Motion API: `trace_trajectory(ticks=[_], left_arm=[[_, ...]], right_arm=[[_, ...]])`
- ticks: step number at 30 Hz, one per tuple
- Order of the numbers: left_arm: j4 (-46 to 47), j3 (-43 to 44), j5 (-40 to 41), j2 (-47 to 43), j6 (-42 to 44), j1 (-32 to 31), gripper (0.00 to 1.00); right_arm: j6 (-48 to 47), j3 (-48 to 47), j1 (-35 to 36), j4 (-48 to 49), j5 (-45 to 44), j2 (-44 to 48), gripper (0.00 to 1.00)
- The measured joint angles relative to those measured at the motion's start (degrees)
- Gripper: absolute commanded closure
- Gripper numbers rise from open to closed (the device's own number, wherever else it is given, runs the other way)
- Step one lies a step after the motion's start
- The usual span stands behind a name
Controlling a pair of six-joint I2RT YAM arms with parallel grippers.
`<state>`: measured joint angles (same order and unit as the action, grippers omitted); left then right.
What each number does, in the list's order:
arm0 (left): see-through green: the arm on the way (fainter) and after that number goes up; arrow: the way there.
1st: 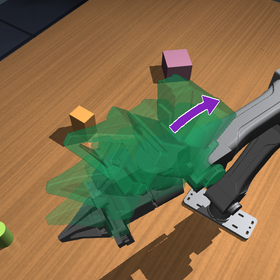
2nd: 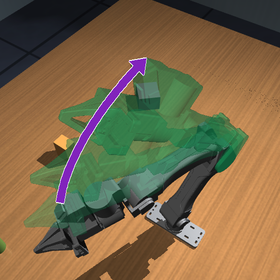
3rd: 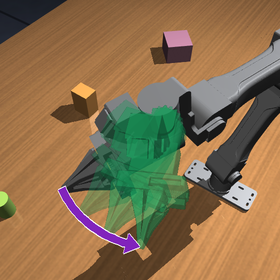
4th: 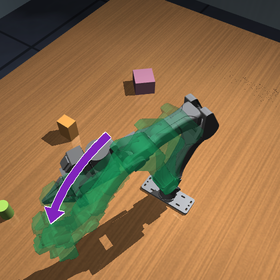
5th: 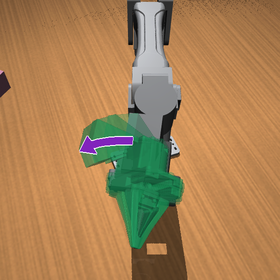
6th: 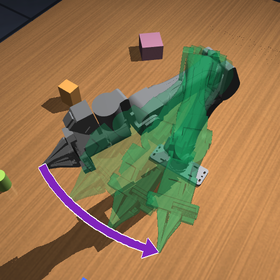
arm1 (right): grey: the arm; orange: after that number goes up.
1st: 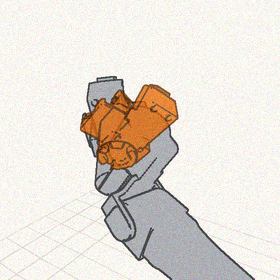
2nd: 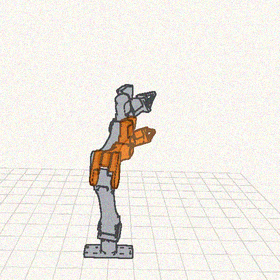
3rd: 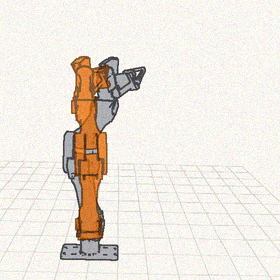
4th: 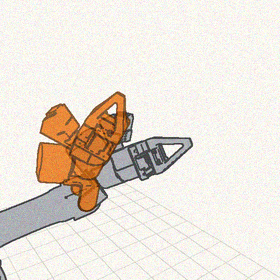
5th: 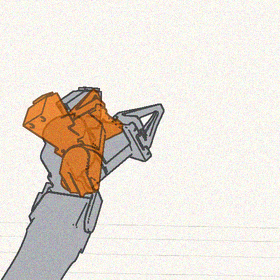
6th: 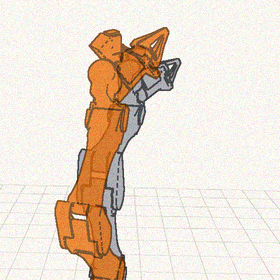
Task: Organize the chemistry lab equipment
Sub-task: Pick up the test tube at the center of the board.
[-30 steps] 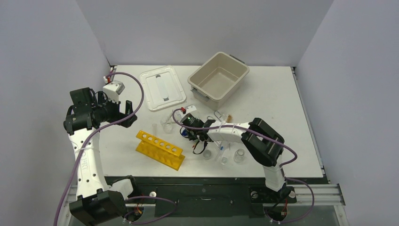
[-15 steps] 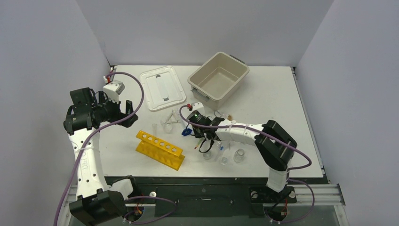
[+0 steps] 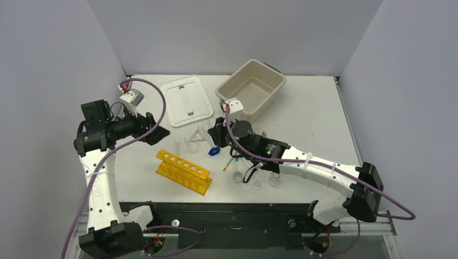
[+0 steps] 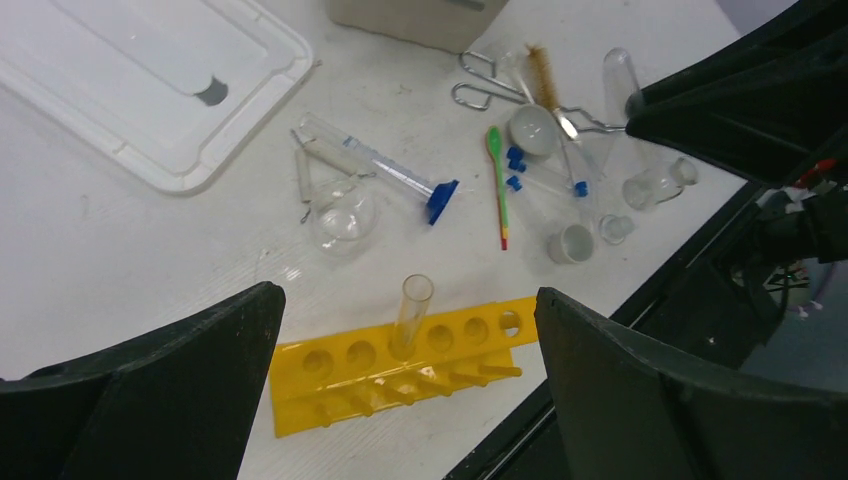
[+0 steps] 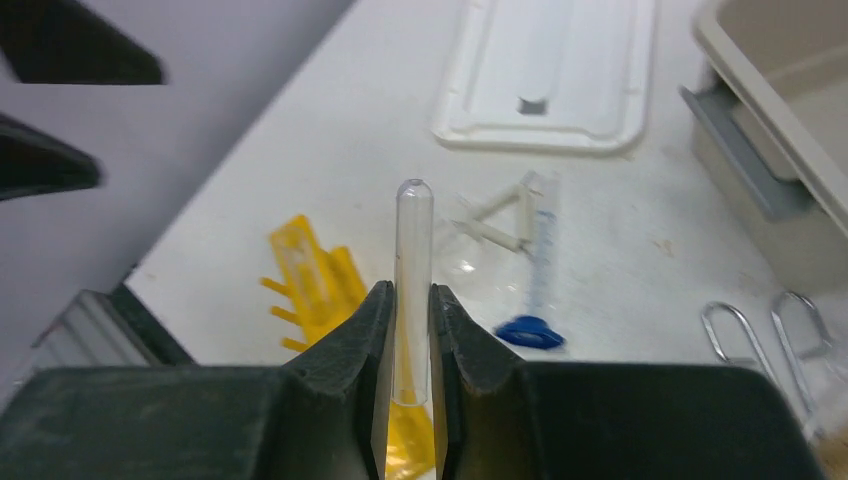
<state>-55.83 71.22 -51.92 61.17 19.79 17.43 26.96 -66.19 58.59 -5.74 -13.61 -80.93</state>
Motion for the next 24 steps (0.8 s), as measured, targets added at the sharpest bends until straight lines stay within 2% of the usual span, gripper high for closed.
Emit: trace_trajectory(ticks=[6, 10, 14, 24], left_arm=[[7.87, -1.2, -8.66, -2.99, -8.41, -3.65, 0.03], [13.46, -1.64, -13.64, -4.66, -14.1, -5.57, 0.03], [15.58, -1.77, -17.94, -4.74, -16.17, -5.79, 0.0], [16.63, -1.77, -27.45, -4.72, -17.03, -6.51, 0.33]], right_arm=[[-1.62, 1.03, 8.44, 16.65, -0.31, 0.76, 1.0], [-2.58, 0.74, 10.82, 26.1, -2.05, -0.04, 1.0], [-3.13, -1.57, 11.87, 32.11, -3.78, -2.69, 1.0], [-0.07, -2.21, 12.09, 40.61, -5.05, -6.16, 1.0]])
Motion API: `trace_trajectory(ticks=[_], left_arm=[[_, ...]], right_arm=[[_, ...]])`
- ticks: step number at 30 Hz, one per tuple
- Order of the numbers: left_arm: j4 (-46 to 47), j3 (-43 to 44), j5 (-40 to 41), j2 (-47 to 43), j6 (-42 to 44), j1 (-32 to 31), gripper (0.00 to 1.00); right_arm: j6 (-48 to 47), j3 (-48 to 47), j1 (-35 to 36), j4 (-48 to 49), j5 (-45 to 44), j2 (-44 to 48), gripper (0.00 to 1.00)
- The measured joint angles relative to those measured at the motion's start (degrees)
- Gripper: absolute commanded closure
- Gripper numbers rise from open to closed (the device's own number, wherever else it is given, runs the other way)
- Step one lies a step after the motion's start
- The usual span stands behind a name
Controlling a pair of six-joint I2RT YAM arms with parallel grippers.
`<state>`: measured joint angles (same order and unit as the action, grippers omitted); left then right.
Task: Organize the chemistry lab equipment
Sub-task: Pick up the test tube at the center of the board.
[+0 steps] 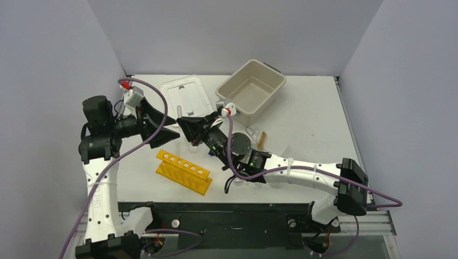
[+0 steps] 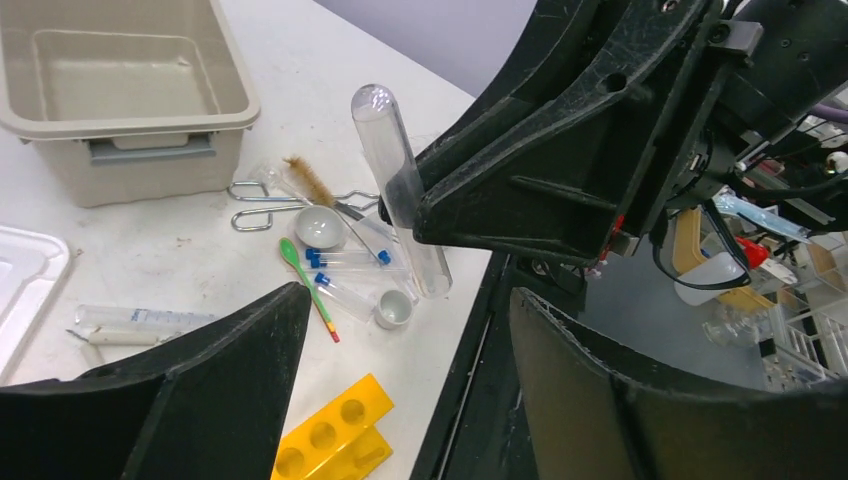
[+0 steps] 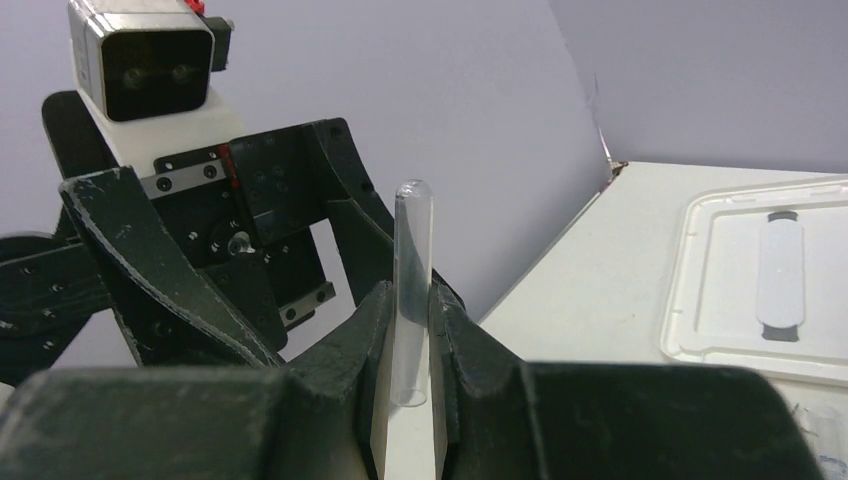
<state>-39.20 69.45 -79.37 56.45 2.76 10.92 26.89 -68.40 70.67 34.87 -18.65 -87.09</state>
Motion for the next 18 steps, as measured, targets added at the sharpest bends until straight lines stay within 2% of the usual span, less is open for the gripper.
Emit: trace_trajectory(ticks=[3, 5, 11, 13, 18], left_arm=[[2.93, -0.42, -1.31, 0.04, -2.29, -0.55, 0.45], [5.77, -1.2, -1.79, 0.04, -4.5, -1.16, 0.48], [12.5, -2.78, -1.84, 0.07, -10.21, -2.6, 0.49], [13.81, -2.95, -1.75, 0.07, -11.26, -2.62, 0.52], [16.87, -3.54, -1.46, 0.42, -13.75, -2.69, 0.75]], right_arm=[[1.14, 0.0, 0.0, 1.77, 0.02, 0.0, 1.0], [1.6, 0.0, 0.0, 2.38, 0.04, -0.02, 1.0], [2.82, -0.39, 0.0, 3.13, 0.79, -1.25, 1.0], [3.28, -0.55, -0.04, 3.67, 0.98, -1.7, 1.0], [3.87, -0.76, -0.07, 4.07, 1.64, -1.79, 1.0]])
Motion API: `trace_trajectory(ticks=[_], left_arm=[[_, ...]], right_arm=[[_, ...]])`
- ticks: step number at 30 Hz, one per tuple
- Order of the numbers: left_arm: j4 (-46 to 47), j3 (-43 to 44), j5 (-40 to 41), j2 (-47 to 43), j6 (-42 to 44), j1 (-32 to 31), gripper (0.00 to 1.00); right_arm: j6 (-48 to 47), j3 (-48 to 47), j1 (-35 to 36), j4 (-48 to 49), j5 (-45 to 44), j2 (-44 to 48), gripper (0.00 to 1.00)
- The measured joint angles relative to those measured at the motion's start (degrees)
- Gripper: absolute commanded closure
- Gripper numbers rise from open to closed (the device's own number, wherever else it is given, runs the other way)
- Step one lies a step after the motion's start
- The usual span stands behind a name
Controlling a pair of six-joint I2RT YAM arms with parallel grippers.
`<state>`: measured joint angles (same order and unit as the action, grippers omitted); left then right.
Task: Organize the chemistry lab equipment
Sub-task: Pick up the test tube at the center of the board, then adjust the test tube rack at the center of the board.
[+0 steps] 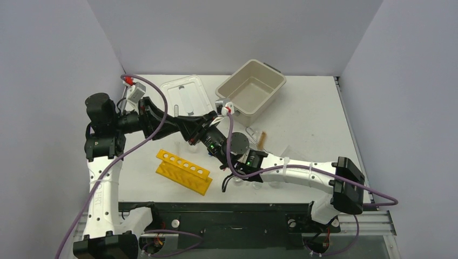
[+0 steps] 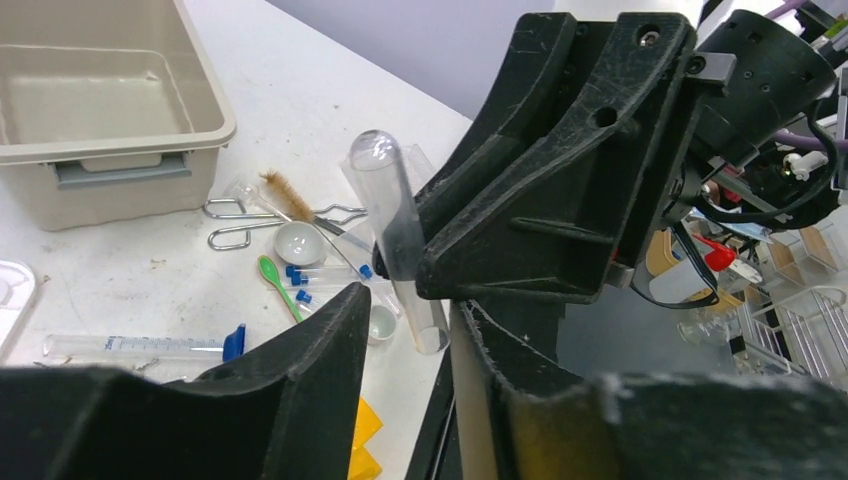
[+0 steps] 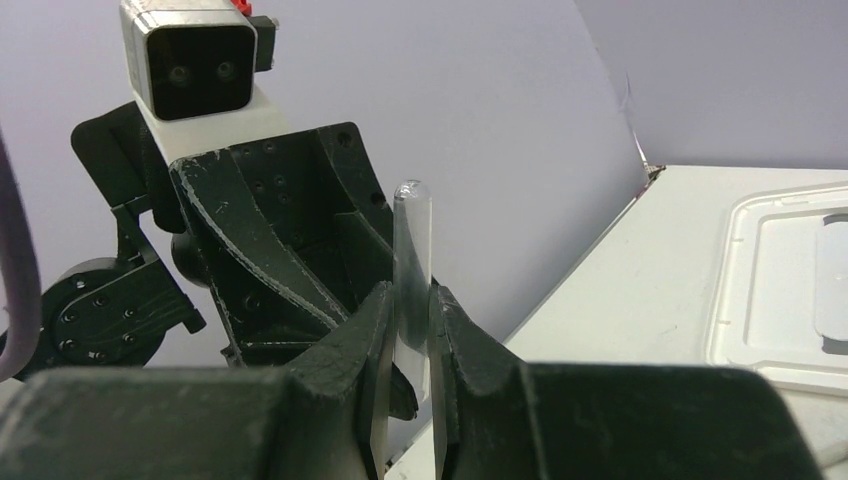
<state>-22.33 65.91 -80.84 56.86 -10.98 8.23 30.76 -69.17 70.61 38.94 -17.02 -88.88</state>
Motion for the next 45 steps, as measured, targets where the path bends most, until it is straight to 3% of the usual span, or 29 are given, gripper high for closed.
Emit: trace_trajectory(ticks=[9, 11, 12, 14, 18, 22, 25, 28, 30, 36, 45], left_arm=[[1.62, -0.74, 0.44, -0.11, -1.95, -0.31, 1.0], [1.51, -1.09, 0.85, -0.11, -1.81, -0.24, 1.0], [1.29, -1.25, 1.16, -0.11, -1.51, -0.22, 1.0], [0.48, -1.29, 1.88, -0.11, -0.2, -0.22, 1.0], [-0.98, -1.29, 4.22, -0.07, 3.04, -0.13, 1.0], [-1.79, -1.27, 5.73, -0.02, 4.81, 0.31, 1.0], [-1.92, -1.27, 6.58, 0.07, 5.55, 0.61, 1.0], [-1.92, -1.27, 7.23, 0.26, 5.77, 0.98, 1.0], [-1.9, -1.25, 7.61, 0.42, 5.79, 1.18, 1.0], [-1.9, 0.28, 8.52, 1.36, 5.75, 1.36, 1.0], [-2.62, 2.93, 9.64, 1.95, 5.95, 2.01, 1.0]], right_arm=[[0.0, -0.33, -0.5, -0.33, 0.22, -0.48, 0.99], [0.07, -0.5, -0.72, -0.5, 0.35, -0.87, 0.85], [0.2, -0.61, -0.9, -0.94, 0.66, -0.92, 0.69], [1.05, -1.05, -1.31, -2.21, 1.51, -0.92, 0.52], [3.37, -2.05, -2.6, -5.64, 5.03, -0.66, 0.38], [4.04, -1.29, -4.04, -11.93, 7.82, 0.87, 0.34], [3.28, 0.96, -5.01, -17.84, 8.81, 4.26, 0.4], [1.31, 3.87, -5.33, -24.37, 8.9, 8.7, 0.71], [-0.09, 6.16, -5.09, -28.26, 9.29, 11.54, 0.79], [-6.54, 8.46, -1.16, -40.46, 17.81, 12.94, 0.82], [-15.04, 1.66, 4.96, -53.83, 29.11, -1.79, 0.89]])
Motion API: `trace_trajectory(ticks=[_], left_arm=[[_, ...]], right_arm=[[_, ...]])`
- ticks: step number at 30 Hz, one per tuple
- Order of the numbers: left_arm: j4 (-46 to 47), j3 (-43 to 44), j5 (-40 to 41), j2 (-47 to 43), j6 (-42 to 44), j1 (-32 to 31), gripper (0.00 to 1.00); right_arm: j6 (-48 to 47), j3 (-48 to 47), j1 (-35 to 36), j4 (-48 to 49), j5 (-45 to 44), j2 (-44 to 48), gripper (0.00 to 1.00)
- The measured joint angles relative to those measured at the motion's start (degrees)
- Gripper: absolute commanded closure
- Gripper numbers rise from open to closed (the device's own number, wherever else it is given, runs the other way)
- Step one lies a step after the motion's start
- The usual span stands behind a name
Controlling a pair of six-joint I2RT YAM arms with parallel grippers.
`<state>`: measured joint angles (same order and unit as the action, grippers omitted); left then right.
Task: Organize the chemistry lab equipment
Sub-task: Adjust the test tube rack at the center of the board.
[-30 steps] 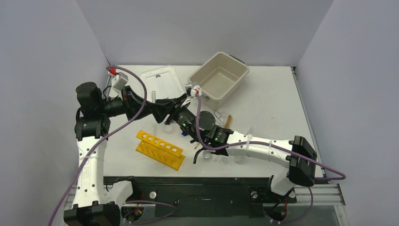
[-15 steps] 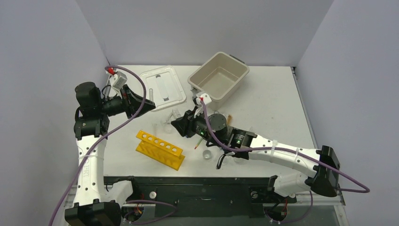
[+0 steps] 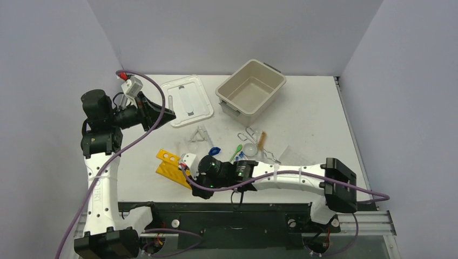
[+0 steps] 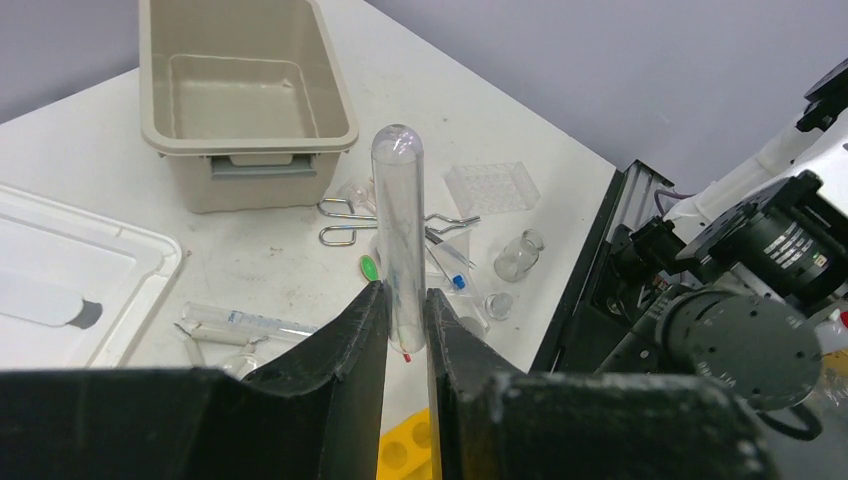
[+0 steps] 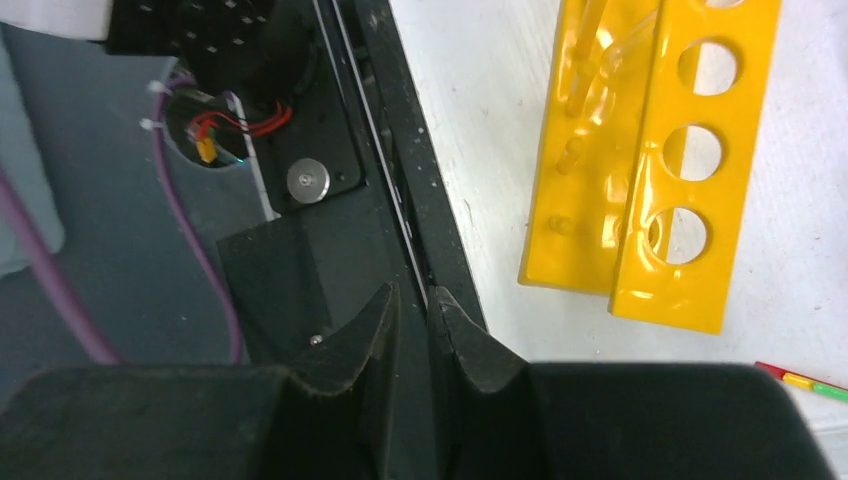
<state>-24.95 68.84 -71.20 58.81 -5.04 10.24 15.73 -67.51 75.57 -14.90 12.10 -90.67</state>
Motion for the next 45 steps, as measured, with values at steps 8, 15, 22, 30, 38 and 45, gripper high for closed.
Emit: trace_trajectory(ticks=[8, 15, 22, 30, 38, 45], left_arm=[[-3.28, 2.27, 0.85, -0.02, 2.19, 0.02, 1.0], [-6.73, 2.58, 0.96, -0.15, 5.51, 0.63, 1.0], [-10.38, 3.41, 1.44, -0.07, 9.14, 1.16, 1.0], [-14.75, 4.31, 2.03, 0.11, 14.56, 1.79, 1.0], [-18.84, 4.33, 2.62, 0.52, 18.86, 2.27, 1.0], [-21.66, 5.09, 3.26, 0.57, 21.99, 2.36, 1.0]], right_arm=[[-1.68, -2.93, -0.85, -3.61, 0.2, -7.98, 0.94], [-0.15, 3.15, -5.95, -0.09, -2.25, -8.09, 0.96], [4.35, 7.43, -11.63, 7.48, -5.84, -7.91, 0.97], [11.28, 10.49, -15.74, 16.68, -8.96, -6.62, 0.96], [16.74, 11.87, -19.3, 22.43, -10.84, -6.6, 0.94], [16.68, 13.33, -19.76, 20.17, -15.21, -2.51, 0.91]])
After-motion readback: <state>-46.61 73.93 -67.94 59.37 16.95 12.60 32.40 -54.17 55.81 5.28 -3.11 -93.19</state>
